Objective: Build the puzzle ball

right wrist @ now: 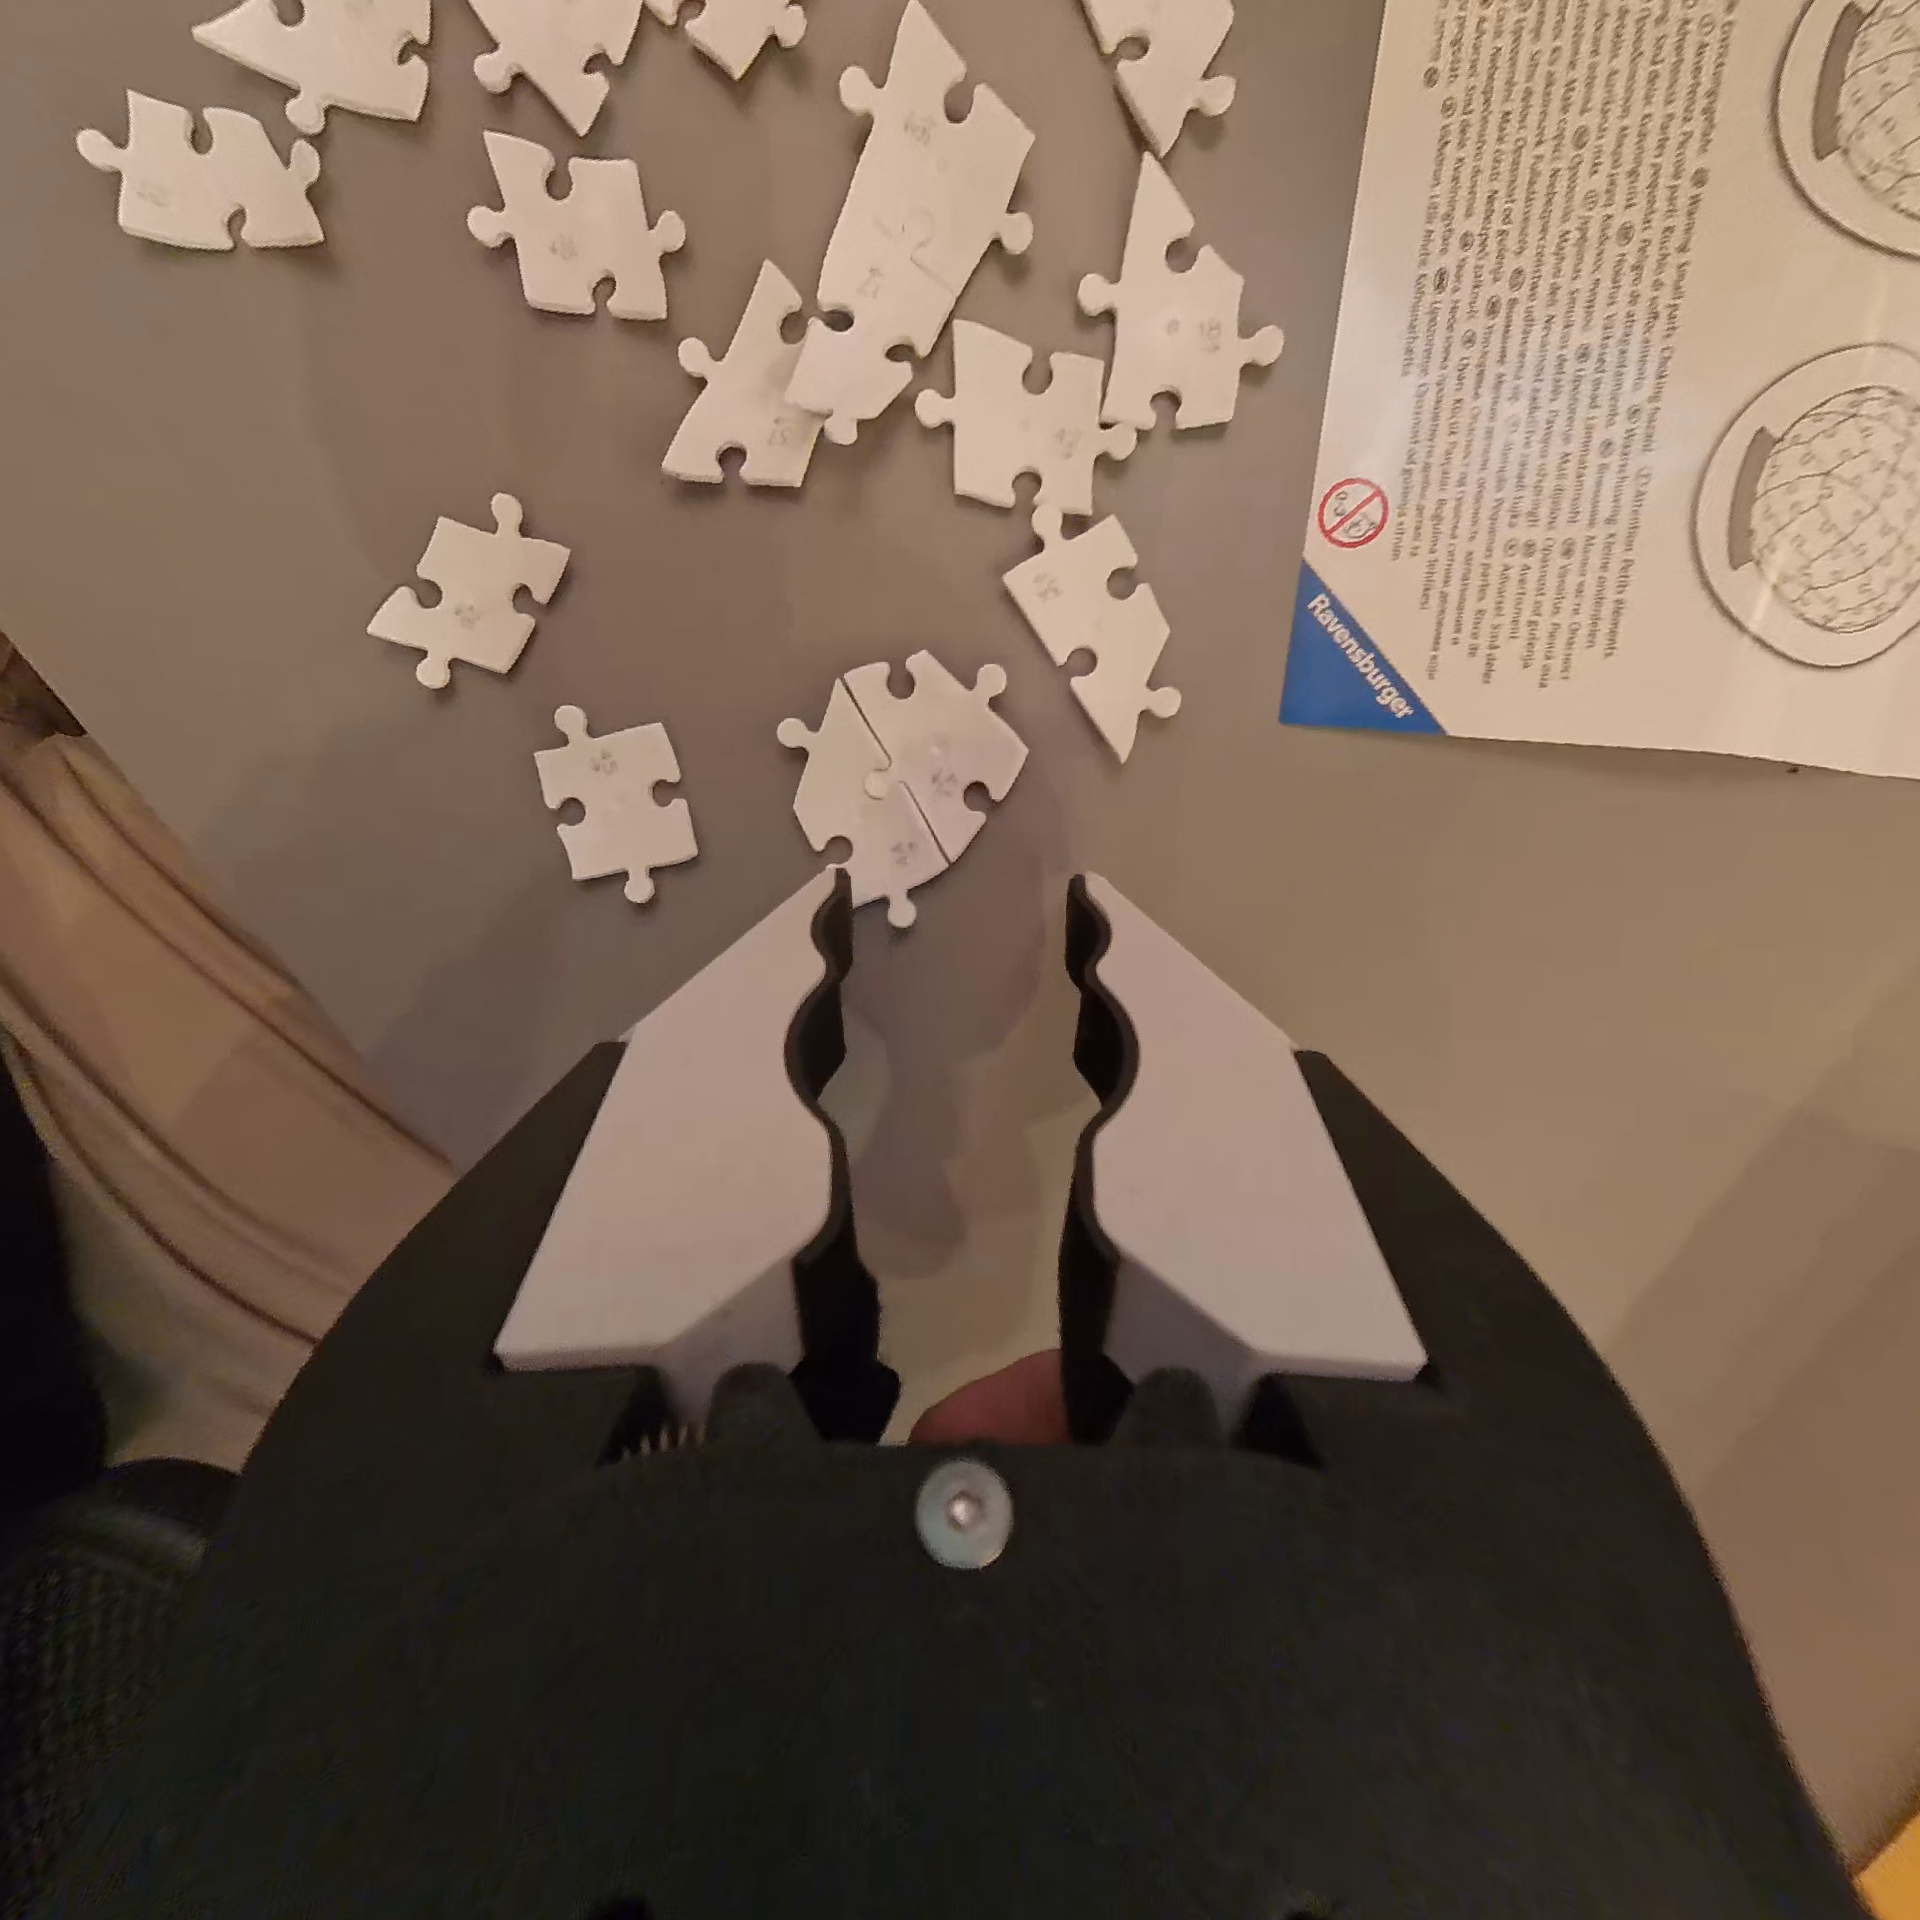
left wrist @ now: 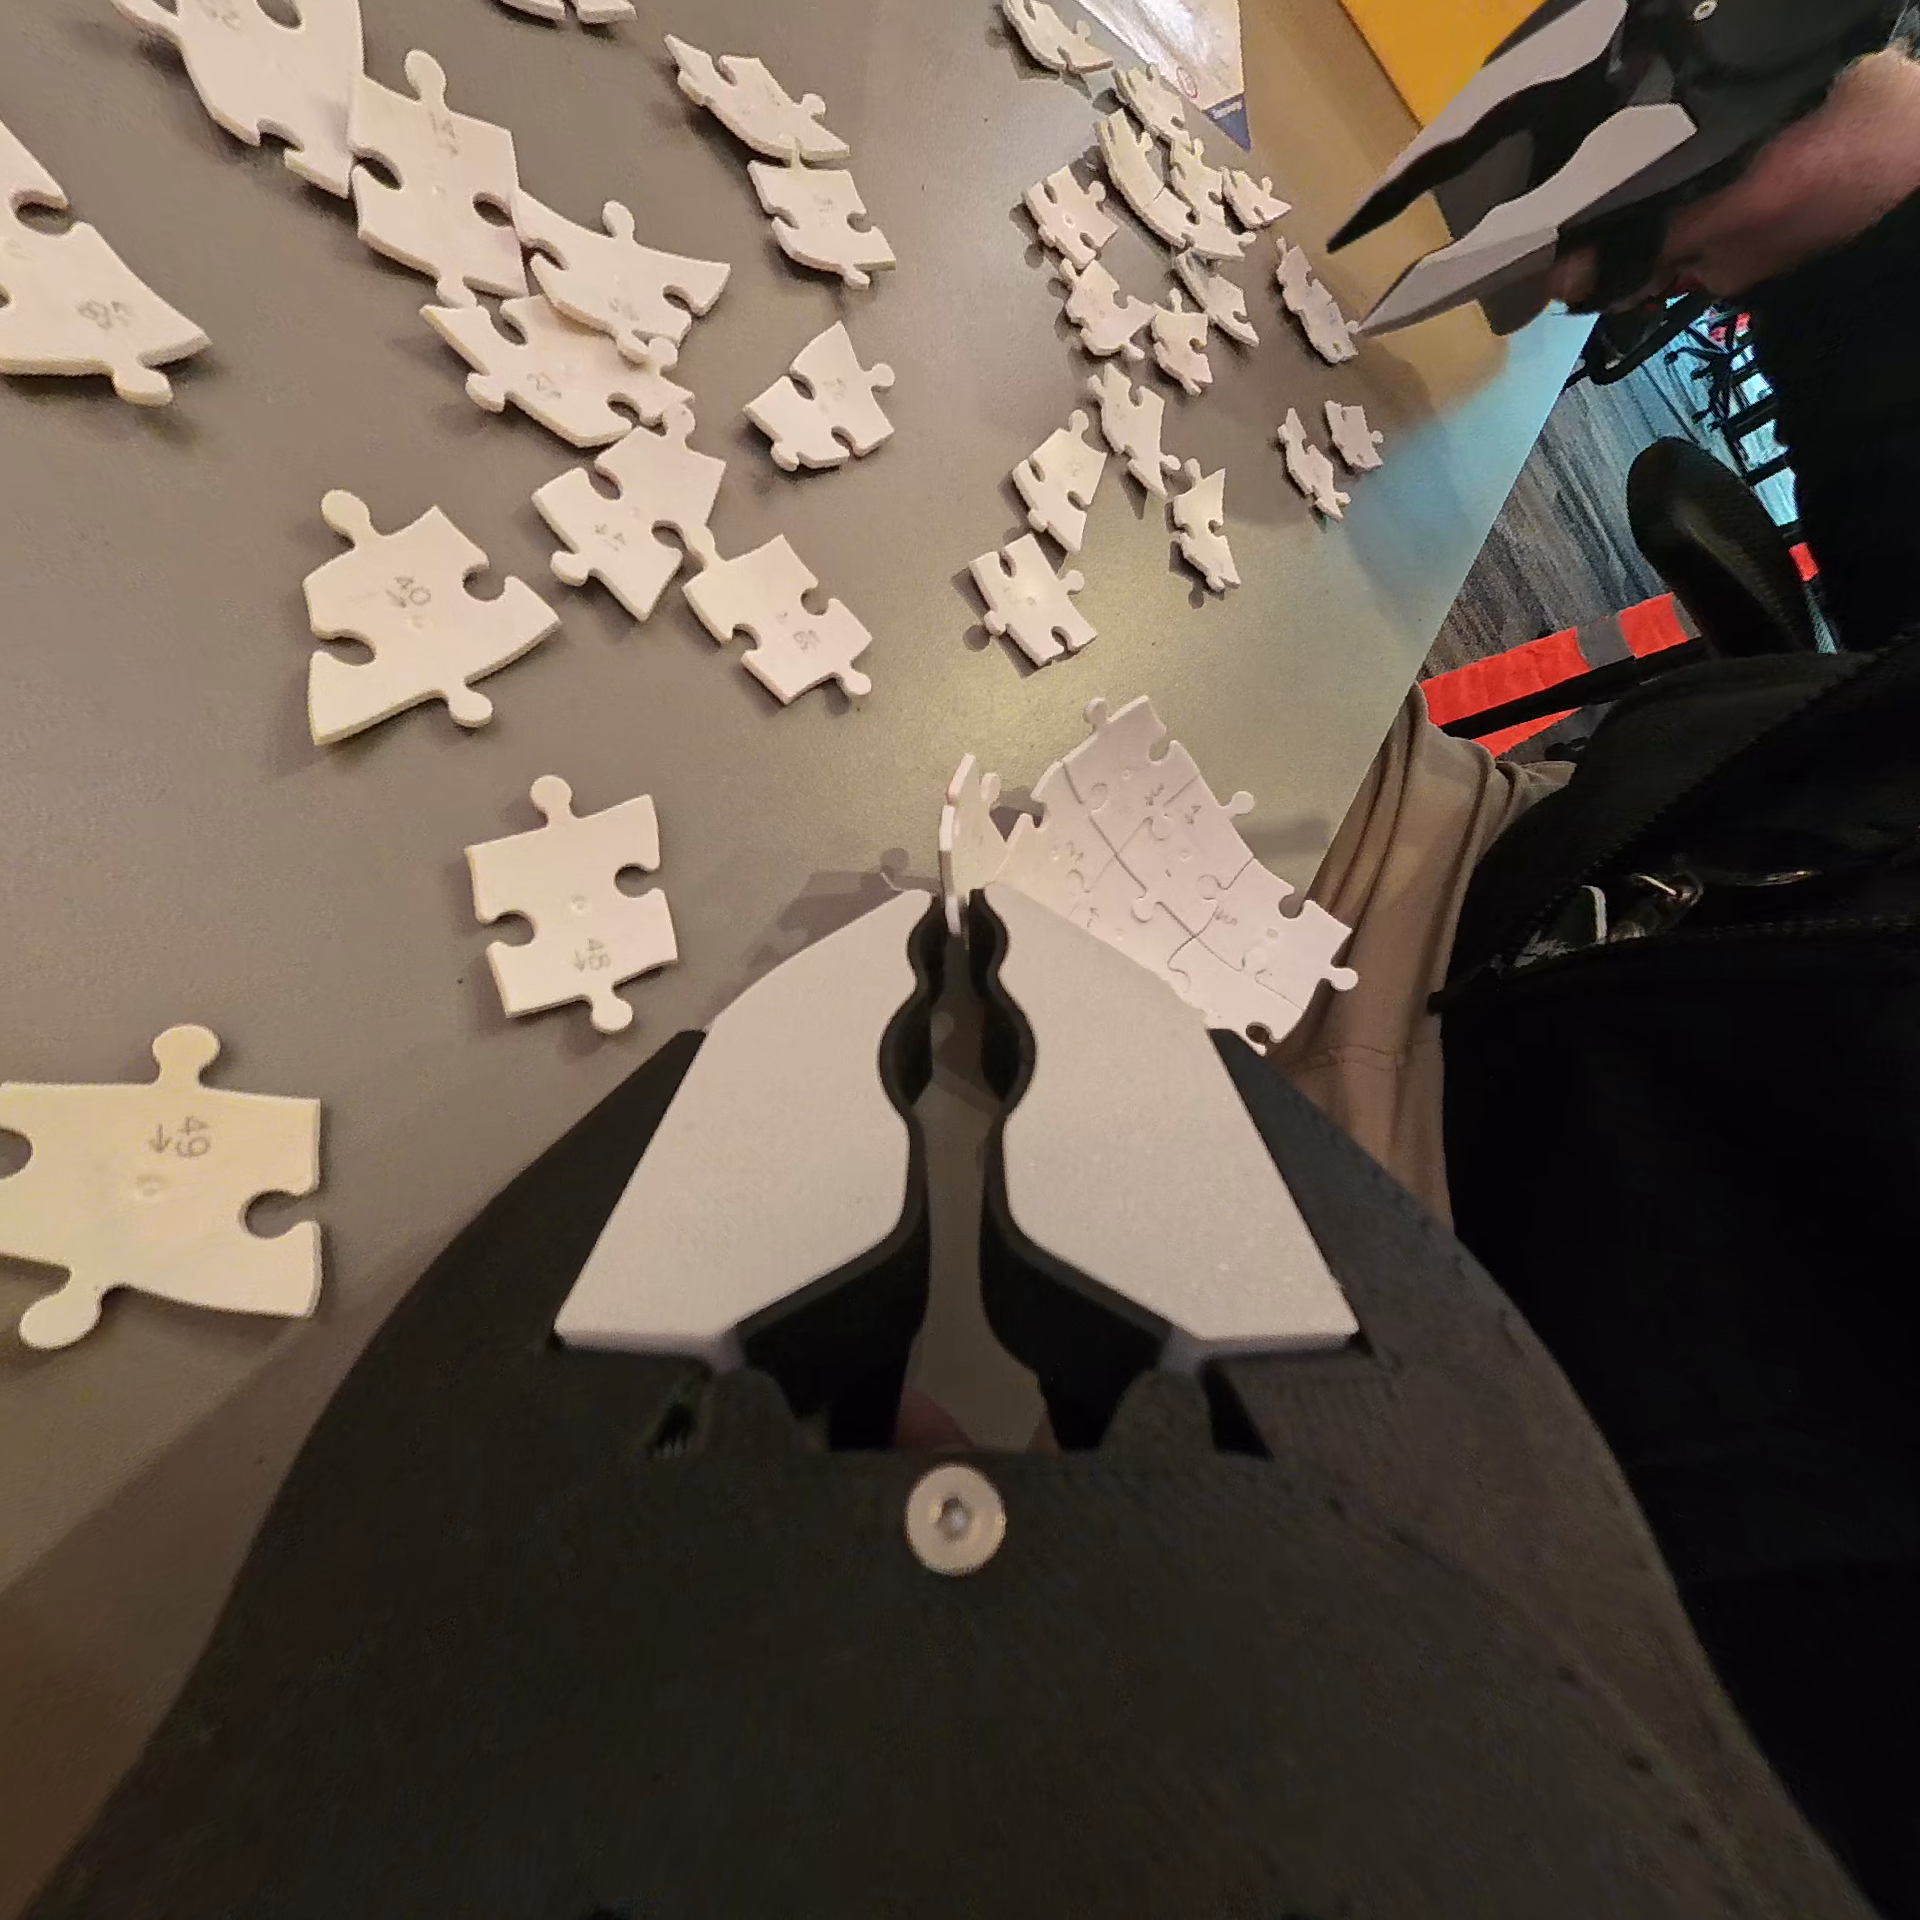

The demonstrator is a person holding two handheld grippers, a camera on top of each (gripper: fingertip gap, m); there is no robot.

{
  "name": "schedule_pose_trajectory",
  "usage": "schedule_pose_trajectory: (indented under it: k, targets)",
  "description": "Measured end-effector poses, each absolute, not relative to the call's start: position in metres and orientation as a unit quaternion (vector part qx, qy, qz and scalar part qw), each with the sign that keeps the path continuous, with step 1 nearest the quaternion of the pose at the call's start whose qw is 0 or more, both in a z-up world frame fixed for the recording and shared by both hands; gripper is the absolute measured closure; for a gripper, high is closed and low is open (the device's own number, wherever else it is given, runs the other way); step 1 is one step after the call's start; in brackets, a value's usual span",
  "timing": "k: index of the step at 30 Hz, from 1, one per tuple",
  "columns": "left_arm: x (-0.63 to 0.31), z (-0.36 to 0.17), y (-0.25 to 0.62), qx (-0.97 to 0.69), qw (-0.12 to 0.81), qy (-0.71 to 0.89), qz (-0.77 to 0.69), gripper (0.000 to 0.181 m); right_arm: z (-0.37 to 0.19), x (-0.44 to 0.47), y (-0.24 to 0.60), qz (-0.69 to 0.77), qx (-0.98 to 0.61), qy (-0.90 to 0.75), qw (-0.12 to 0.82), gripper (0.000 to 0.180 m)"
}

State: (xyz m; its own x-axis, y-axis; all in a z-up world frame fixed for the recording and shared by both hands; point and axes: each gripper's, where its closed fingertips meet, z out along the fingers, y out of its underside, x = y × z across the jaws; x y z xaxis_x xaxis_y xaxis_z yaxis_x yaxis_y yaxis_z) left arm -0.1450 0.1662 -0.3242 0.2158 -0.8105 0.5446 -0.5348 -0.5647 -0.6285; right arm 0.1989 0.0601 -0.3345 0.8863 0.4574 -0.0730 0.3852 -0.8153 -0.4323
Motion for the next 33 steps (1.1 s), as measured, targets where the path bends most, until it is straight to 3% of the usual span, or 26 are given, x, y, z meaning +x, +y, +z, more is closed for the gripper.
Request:
schedule_pose_trajectory:
  k: [14,33]
  targets:
    - [-0.145,-0.324,0.166,-0.764,0.155,0.44,-0.446,0.177,-0.323,0.145,0.074,0.129,-0.922,-0.26,0.256,0.138]
    - [-0.146,-0.323,0.166,-0.762,0.155,0.439,-0.449,0.177,-0.332,0.112,0.04,0.149,-0.899,-0.348,0.222,0.14]
